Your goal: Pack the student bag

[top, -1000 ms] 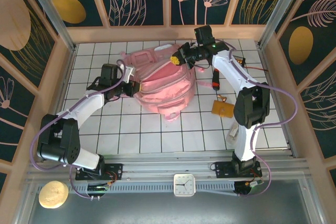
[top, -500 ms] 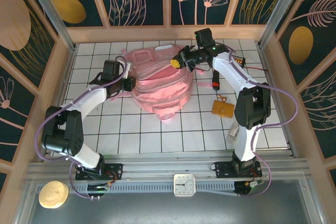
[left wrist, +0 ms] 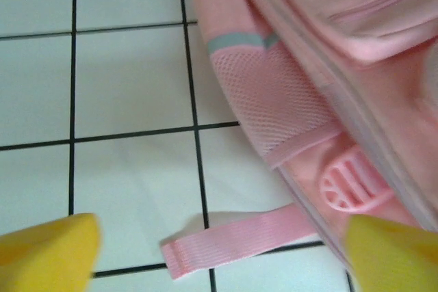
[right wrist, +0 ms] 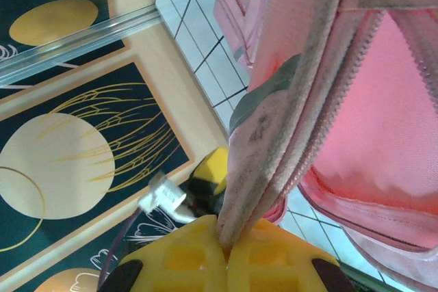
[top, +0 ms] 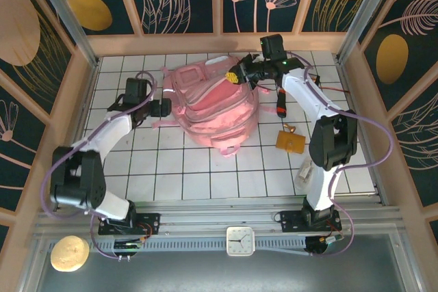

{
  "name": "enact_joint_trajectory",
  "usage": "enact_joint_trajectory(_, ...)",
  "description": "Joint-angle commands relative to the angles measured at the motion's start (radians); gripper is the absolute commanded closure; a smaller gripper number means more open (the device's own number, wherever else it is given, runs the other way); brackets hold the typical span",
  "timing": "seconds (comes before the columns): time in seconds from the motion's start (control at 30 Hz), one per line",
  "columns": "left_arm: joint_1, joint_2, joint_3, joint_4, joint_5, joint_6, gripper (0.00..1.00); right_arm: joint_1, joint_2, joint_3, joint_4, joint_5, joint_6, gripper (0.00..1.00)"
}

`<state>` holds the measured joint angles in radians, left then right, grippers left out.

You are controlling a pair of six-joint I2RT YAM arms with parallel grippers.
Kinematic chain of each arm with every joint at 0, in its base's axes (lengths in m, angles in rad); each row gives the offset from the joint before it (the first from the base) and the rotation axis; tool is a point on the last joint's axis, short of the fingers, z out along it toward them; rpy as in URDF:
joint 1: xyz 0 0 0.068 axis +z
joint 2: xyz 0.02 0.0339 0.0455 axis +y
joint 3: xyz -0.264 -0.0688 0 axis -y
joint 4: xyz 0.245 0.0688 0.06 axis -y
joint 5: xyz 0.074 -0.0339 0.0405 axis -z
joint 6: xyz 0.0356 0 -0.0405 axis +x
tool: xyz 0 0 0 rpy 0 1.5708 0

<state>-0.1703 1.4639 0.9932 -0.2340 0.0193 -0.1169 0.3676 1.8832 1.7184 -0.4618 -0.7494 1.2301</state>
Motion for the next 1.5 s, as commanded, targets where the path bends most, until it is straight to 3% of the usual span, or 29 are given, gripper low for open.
enact_joint_trajectory(0.0, -0.005, -0.165, -0.012, 0.028, 0.098, 0.017, 0.01, 0.028, -0.054, 0.000, 0.149, -0.044, 0.018, 1.00)
enact_joint_trajectory(0.1, -0.036, -0.179, 0.035, 0.023, 0.151, 0.045, 0.01, 0.041, -0.039, 0.001, 0.179, -0.047, 0.035, 1.00)
enact_joint_trajectory(0.3, -0.230, -0.072, 0.122, 0.016, 0.111, 0.209, 0.01, 0.062, -0.007, 0.037, 0.191, -0.051, 0.048, 1.00)
enact_joint_trajectory(0.63, -0.258, 0.083, 0.218, 0.046, 0.106, 0.240, 0.02, 0.088, -0.010, 0.037, 0.194, -0.044, 0.054, 1.00)
enact_joint_trajectory(0.8, -0.259, 0.163, 0.273, 0.057, 0.070, 0.231, 0.09, 0.097, -0.014, 0.028, 0.195, -0.044, 0.055, 1.00)
enact_joint_trajectory(1.03, -0.259, 0.235, 0.343, 0.005, 0.054, 0.241, 0.76, 0.097, -0.012, 0.006, 0.213, -0.048, 0.060, 1.00)
enact_joint_trajectory(1.13, -0.259, 0.238, 0.352, -0.015, 0.068, 0.245, 1.00, 0.094, -0.005, 0.009, 0.201, -0.053, 0.049, 1.00)
enact_joint_trajectory(1.17, -0.259, 0.239, 0.356, -0.022, 0.069, 0.241, 1.00, 0.093, -0.003, 0.010, 0.191, -0.053, 0.041, 0.92)
enact_joint_trajectory(1.2, -0.259, 0.238, 0.364, -0.031, 0.070, 0.238, 1.00, 0.088, -0.004, 0.013, 0.173, -0.053, 0.021, 0.67)
enact_joint_trajectory(1.23, -0.259, 0.238, 0.372, -0.042, 0.068, 0.233, 1.00, 0.085, -0.005, 0.023, 0.146, -0.052, -0.006, 0.31)
enact_joint_trajectory(1.27, -0.259, 0.239, 0.378, -0.051, 0.066, 0.228, 1.00, 0.081, -0.006, 0.040, 0.109, -0.046, -0.038, 0.01)
enact_joint_trajectory(1.47, -0.259, 0.242, 0.411, -0.099, 0.043, 0.177, 1.00, 0.053, -0.008, 0.268, -0.268, 0.099, -0.372, 0.01)
